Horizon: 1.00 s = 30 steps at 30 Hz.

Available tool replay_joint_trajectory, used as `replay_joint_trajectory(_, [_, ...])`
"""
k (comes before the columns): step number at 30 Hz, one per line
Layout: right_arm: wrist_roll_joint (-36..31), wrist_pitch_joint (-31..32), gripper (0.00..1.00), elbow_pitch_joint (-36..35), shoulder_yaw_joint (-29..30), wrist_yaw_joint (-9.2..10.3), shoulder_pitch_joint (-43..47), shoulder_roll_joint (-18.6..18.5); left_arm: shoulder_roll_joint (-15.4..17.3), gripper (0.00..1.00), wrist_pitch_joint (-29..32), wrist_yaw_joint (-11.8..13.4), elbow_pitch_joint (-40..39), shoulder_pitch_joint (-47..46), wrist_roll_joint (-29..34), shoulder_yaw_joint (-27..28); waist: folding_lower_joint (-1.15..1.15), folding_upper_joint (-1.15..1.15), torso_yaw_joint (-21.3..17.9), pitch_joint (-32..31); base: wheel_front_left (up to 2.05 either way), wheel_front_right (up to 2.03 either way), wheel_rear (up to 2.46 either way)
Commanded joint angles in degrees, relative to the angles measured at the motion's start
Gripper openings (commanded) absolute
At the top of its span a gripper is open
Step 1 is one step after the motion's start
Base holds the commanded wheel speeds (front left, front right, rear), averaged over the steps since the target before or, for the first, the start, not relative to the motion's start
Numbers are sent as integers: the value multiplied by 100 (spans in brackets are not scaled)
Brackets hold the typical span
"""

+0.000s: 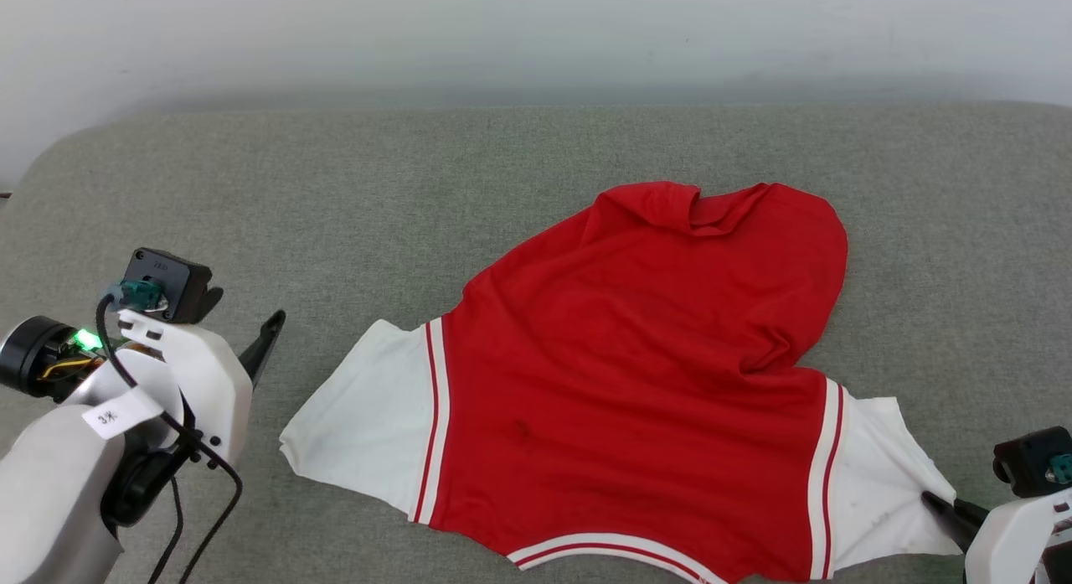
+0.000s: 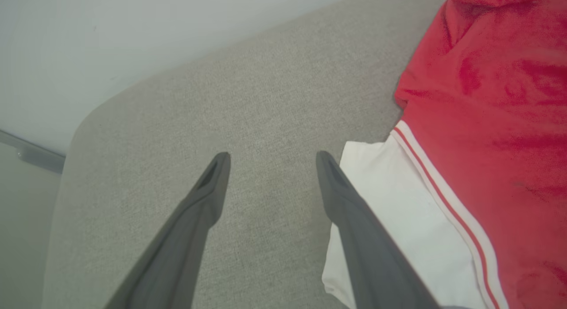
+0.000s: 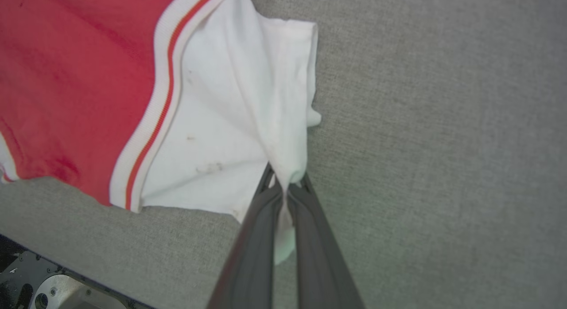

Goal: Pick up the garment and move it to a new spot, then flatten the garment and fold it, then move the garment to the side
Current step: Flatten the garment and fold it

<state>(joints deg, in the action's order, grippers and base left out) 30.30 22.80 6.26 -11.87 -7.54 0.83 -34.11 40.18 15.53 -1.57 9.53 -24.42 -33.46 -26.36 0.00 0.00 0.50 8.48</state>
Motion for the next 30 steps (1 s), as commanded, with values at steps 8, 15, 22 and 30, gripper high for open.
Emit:
replay_joint_trajectory(8, [-67, 40, 0, -81, 59, 10, -45, 116, 277, 100, 1942, -359, -122, -320, -692, -393, 0, 0, -66, 140, 0, 0, 0])
replay_joint_trajectory(15, [-101, 70, 0, -123, -15, 9, -169, 194, 280, 100, 2554, -476, 88, -318, -970, -690, 0, 0, -160, 285, 0, 0, 0])
replay_joint_trajectory(22, [-104, 86, 0, -150, -76, 9, -269, 218, 222, 100, 2665, -528, 487, -287, -940, -959, 0, 0, -231, 445, 0, 0, 0])
replay_joint_trajectory(30, [-103, 85, 0, -146, -139, 9, -425, 252, 1, 100, 2735, -561, 1112, -219, -1064, -1342, 0, 0, -264, 634, 0, 0, 0])
